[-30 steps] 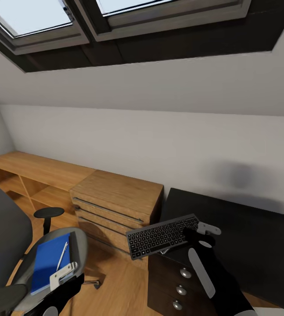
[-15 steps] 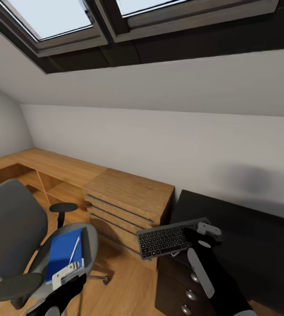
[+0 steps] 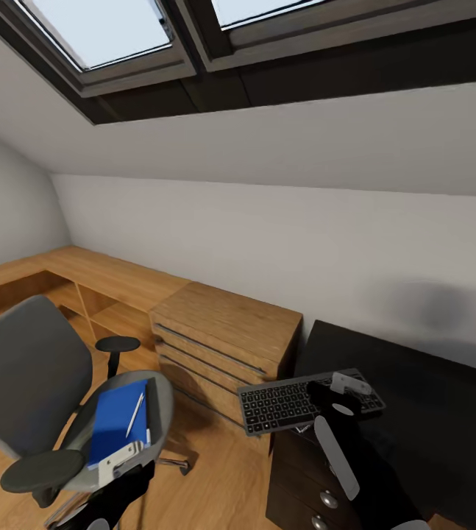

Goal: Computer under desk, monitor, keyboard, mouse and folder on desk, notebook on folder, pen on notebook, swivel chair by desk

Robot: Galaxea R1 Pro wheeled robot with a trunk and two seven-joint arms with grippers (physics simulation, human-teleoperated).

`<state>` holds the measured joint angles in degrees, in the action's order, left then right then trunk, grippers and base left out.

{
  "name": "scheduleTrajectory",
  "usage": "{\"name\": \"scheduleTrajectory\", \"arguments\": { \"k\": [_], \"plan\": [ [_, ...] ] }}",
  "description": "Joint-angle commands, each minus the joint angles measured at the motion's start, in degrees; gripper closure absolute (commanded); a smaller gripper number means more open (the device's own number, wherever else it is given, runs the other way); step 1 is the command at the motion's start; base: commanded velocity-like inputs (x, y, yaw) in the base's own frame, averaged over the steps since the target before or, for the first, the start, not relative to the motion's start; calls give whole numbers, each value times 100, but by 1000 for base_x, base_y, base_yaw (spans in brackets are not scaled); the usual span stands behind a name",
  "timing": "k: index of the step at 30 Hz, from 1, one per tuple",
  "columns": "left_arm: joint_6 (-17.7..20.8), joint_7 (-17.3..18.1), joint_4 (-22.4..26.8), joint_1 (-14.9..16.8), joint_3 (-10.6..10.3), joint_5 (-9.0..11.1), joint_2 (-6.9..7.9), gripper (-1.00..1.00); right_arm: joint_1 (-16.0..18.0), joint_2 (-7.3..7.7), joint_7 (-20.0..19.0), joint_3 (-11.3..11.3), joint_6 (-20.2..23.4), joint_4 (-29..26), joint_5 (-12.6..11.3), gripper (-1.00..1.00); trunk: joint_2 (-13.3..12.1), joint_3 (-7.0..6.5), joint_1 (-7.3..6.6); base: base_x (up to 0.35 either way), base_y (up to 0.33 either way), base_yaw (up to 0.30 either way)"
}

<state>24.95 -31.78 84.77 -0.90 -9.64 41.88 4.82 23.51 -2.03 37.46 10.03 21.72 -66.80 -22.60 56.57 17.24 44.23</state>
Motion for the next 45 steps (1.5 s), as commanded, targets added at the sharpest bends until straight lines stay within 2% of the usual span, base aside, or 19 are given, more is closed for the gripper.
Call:
{"name": "scheduleTrajectory", "arguments": {
  "k": [1,22,29,37,45],
  "plan": [
    [3,-49,10,2,-15,48,5,-100,4,3,42,9,21,-8,-34,-100,5,6,1,0,0,7],
    [1,-39,13,2,-64,48,-7,-100,4,9,42,6,14,-1,-38,-100,5,20,1,-8,83,1],
    [-4,-69,13,2,-327,41,5,-100,4,9,42,1,9,15,-44,-100,5,20,1,0,155,-23],
    [-7,-75,13,2,-419,34,3,-100,4,9,39,5,8,18,-51,-100,5,20,1,0,278,-203],
    [-7,-80,13,2,-557,31,1,-100,4,7,42,7,8,18,-51,-100,5,21,1,0,94,-192]
  ]
}}
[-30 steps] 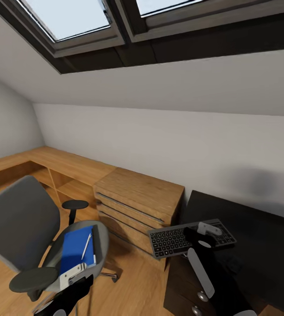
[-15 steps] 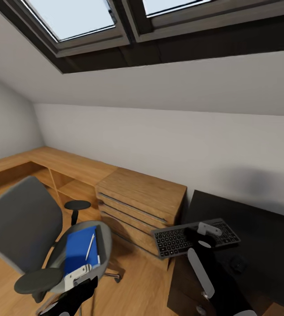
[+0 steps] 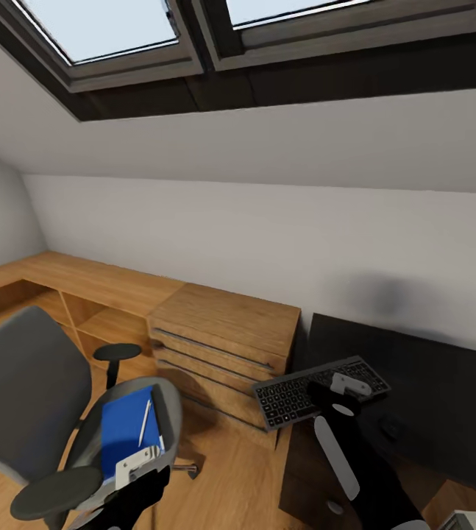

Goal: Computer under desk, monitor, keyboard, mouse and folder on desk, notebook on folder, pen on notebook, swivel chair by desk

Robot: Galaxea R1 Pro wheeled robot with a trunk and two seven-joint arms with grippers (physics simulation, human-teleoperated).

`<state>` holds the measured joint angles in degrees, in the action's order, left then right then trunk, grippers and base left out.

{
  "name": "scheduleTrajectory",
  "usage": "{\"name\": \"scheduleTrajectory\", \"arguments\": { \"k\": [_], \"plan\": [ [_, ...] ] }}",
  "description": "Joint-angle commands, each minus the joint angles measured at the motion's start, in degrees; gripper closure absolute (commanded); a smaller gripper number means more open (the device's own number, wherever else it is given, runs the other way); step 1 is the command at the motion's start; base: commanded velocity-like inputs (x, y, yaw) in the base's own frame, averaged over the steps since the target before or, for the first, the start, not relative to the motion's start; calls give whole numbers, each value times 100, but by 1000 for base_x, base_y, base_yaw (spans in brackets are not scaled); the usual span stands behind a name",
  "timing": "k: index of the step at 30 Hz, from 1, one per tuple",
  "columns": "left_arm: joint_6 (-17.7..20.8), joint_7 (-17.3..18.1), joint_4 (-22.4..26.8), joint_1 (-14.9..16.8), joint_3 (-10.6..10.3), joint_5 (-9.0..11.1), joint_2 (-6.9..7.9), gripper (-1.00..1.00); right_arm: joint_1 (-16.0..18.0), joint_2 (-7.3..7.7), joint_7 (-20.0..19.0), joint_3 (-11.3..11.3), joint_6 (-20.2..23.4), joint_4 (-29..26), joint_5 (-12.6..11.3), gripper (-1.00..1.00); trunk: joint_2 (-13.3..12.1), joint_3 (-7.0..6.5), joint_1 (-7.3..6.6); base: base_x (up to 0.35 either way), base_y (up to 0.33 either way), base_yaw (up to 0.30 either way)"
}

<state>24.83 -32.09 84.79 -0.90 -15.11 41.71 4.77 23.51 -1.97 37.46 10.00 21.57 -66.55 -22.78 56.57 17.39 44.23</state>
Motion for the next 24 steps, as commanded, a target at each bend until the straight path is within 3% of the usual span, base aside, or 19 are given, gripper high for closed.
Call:
{"name": "scheduleTrajectory", "arguments": {
  "k": [1,8,24],
  "plan": [
    [4,-50,11,2,-37,48,6,-100,5,2,42,10,22,-9,-34,-100,5,6,1,0,22,-60],
    [4,-51,11,2,-151,47,6,-100,5,4,28,10,15,0,-26,-100,5,7,1,0,8,-22],
    [4,-52,3,2,-196,47,0,-100,5,4,19,10,23,24,-22,-100,5,7,1,0,0,-1]
  ]
}}
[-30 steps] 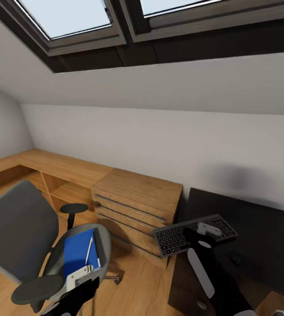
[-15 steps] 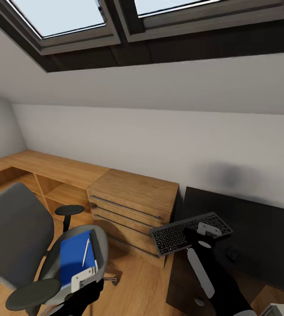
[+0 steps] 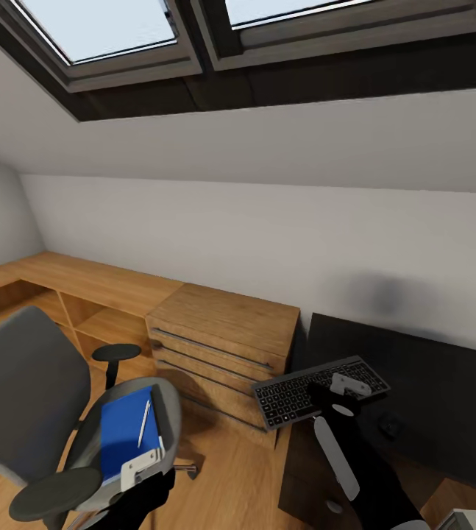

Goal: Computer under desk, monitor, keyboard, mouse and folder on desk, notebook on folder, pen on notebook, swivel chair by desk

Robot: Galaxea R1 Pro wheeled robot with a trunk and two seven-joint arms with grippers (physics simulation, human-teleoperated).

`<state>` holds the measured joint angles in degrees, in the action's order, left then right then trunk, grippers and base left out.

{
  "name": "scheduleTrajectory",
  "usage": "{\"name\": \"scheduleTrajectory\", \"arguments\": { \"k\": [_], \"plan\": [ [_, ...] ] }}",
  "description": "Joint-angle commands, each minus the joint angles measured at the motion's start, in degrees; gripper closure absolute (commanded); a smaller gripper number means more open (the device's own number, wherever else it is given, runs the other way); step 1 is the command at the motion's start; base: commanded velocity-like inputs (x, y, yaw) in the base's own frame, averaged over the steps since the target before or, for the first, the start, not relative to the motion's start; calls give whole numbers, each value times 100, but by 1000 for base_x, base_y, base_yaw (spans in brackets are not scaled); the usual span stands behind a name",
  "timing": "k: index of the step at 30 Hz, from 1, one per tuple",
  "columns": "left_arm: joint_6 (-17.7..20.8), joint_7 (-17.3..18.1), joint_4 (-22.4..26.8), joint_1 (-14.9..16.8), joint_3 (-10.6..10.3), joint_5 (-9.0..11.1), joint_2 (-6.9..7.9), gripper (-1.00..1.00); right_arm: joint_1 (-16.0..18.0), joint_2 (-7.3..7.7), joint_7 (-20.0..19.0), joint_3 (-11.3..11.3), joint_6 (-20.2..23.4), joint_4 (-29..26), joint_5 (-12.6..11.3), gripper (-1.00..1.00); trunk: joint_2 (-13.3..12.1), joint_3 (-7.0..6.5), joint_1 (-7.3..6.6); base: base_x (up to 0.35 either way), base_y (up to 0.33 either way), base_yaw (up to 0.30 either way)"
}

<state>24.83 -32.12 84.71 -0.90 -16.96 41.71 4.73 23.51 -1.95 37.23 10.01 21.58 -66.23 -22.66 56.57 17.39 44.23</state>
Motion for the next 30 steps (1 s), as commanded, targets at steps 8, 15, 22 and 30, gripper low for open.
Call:
{"name": "scheduleTrajectory", "arguments": {
  "k": [8,15,22,30],
  "plan": [
    [4,-56,10,2,-104,47,10,-100,4,2,39,10,22,-5,-29,-100,5,6,1,0,0,0],
    [4,-57,10,2,-126,47,9,-100,4,2,45,10,29,-4,-28,-100,5,6,1,0,0,0],
    [4,-57,10,2,-131,47,10,-100,4,2,47,10,30,-4,-28,-100,5,6,1,0,0,0],
    [4,-57,-14,2,-143,47,3,-100,4,2,40,10,23,-4,-28,-100,5,6,1,0,0,0]
  ]
}}
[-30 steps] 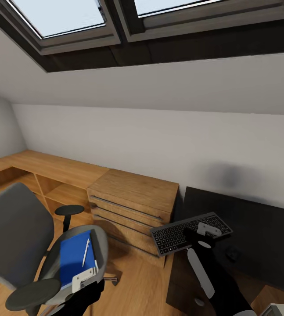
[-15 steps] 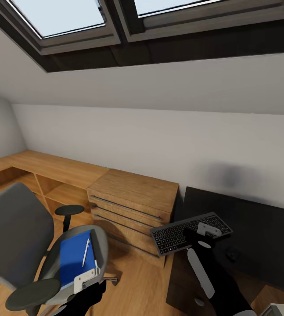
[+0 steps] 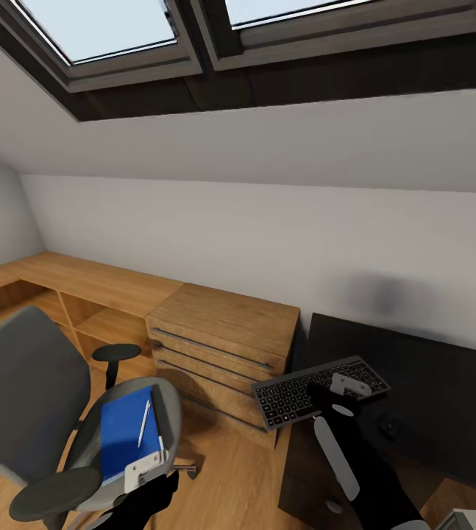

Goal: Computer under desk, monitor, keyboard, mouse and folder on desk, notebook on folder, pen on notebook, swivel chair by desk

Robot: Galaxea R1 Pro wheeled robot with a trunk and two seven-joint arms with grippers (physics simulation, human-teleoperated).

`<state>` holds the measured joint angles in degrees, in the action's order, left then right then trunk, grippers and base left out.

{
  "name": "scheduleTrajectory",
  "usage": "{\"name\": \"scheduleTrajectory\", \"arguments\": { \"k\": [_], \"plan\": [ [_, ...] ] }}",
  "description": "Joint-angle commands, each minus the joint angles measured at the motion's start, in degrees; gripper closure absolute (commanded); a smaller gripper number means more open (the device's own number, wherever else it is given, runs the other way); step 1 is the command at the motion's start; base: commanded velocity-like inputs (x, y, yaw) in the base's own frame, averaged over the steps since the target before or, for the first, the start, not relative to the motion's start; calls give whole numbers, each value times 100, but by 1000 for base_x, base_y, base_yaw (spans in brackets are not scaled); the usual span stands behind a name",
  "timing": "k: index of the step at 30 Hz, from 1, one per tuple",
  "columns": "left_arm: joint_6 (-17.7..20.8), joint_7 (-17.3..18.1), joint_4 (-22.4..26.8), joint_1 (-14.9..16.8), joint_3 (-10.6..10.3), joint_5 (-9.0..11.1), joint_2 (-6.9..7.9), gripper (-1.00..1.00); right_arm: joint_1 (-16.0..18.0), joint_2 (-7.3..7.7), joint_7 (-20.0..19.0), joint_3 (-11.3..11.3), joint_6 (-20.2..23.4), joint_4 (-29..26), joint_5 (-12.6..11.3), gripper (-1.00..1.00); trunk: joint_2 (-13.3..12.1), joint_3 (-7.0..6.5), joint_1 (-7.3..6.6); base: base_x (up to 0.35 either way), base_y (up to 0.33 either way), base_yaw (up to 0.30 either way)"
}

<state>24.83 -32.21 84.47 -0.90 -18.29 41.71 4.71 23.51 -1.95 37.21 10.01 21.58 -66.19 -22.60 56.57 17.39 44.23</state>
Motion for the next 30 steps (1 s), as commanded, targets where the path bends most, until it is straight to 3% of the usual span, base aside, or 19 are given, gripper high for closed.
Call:
{"name": "scheduleTrajectory", "arguments": {
  "k": [1,11,22,30],
  "plan": [
    [4,-49,7,2,-11,51,5,-100,4,2,40,10,23,-8,-34,-100,5,6,1,0,0,0],
    [4,-44,0,2,-16,56,4,-100,4,-3,41,12,21,4,-34,-100,5,6,1,0,0,0],
    [4,-48,-17,2,-132,57,4,-100,4,-7,38,258,27,75,-34,-100,5,6,1,0,0,0],
    [4,-49,-18,2,-161,57,4,-100,4,-7,33,315,55,175,-40,-100,5,6,1,0,0,0]
  ]
}}
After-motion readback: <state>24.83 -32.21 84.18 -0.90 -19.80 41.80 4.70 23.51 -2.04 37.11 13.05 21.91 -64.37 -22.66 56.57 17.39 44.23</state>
